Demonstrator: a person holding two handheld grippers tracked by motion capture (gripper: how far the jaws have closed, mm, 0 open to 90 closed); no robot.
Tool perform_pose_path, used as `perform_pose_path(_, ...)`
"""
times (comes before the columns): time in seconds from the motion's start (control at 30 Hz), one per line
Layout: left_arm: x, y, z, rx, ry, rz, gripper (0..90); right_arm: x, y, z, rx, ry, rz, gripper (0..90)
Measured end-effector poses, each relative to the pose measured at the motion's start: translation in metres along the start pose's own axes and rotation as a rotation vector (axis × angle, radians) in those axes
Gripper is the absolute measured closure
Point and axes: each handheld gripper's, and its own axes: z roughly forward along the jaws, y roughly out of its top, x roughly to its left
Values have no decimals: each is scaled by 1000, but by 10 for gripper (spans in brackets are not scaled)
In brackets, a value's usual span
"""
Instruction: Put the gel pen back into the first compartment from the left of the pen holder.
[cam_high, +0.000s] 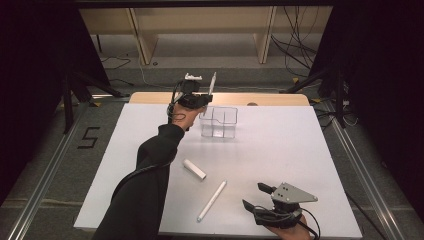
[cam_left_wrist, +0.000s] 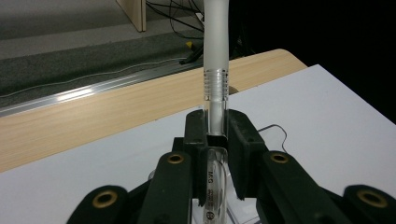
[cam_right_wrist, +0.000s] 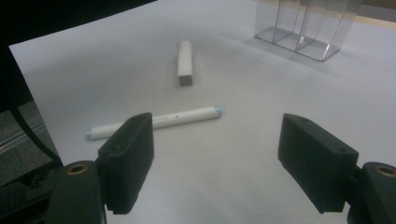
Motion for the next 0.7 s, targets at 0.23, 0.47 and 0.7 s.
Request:
perform_pose_path(0.23,0,-5,8,3,6,-7,784,1,0,0,-7,4,-1,262)
perform_pose_path(0.47,3,-9,13,8,24,-6,784,3,0,1,-5,8,-2,238)
perform_pose_path(0.7,4,-13,18,6,29,-8,784,3,0,1,-6,10,-2,238)
